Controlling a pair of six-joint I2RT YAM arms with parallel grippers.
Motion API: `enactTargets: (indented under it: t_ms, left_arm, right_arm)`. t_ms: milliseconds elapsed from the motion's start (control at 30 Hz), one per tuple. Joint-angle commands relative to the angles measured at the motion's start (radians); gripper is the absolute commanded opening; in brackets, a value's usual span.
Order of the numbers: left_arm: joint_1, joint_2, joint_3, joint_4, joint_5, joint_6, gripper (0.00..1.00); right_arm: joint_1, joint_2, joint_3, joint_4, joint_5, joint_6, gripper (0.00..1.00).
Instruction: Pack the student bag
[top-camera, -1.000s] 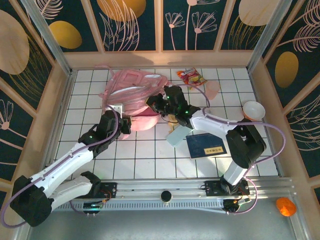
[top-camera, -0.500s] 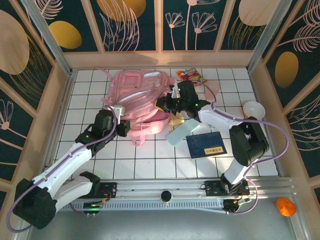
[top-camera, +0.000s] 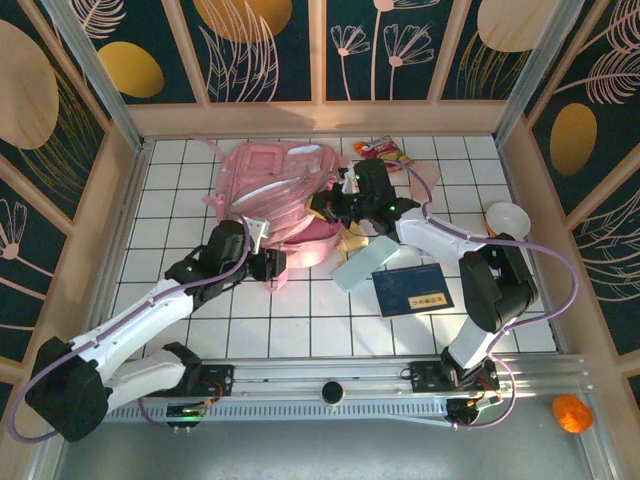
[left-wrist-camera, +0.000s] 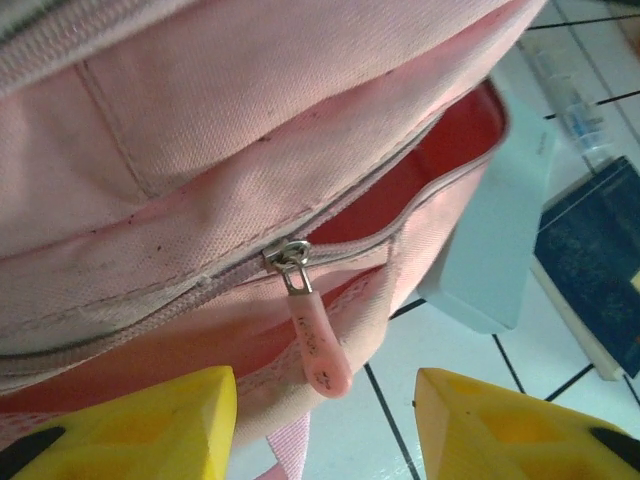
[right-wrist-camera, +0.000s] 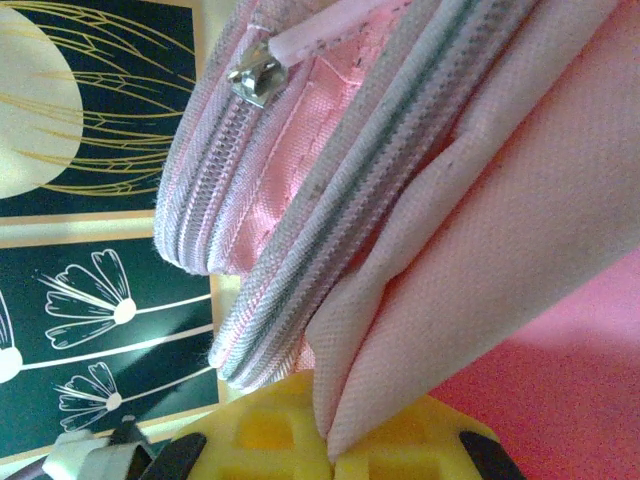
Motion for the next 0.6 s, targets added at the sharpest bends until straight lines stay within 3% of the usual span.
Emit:
enactTargets:
  t_ms: [0, 200, 300, 433, 567]
  left_arm:
    - [-0.007, 0.033, 0.035, -0.015, -0.053, -0.037, 0.51]
    - [-0.009, 0.089, 0.058, 0.056, -0.073, -0.056, 0.5]
    - [-0.008, 0.112, 0.06, 0.069, -0.076, -0.054, 0.38]
    - [-0.008, 0.117, 0.053, 0.027, -0.112, -0.031, 0.12]
    - [-0.007, 0.062, 0.02, -0.011, -0.161, 0.011, 0.06]
  right_arm:
    - [0.016, -0.05, 0.058, 0.071, -0.022, 0.011, 0.0]
    - [0.031, -0.048, 0.063, 0.08, -0.029, 0.015, 0.0]
    - [0.035, -0.049, 0.063, 0.076, -0.039, 0.012, 0.0]
    - [0.021, -0.06, 0.061, 0.041, -0.058, -0.022, 0.0]
    - [-0.019, -0.066, 0.058, -0.021, -0.11, -0.075, 0.0]
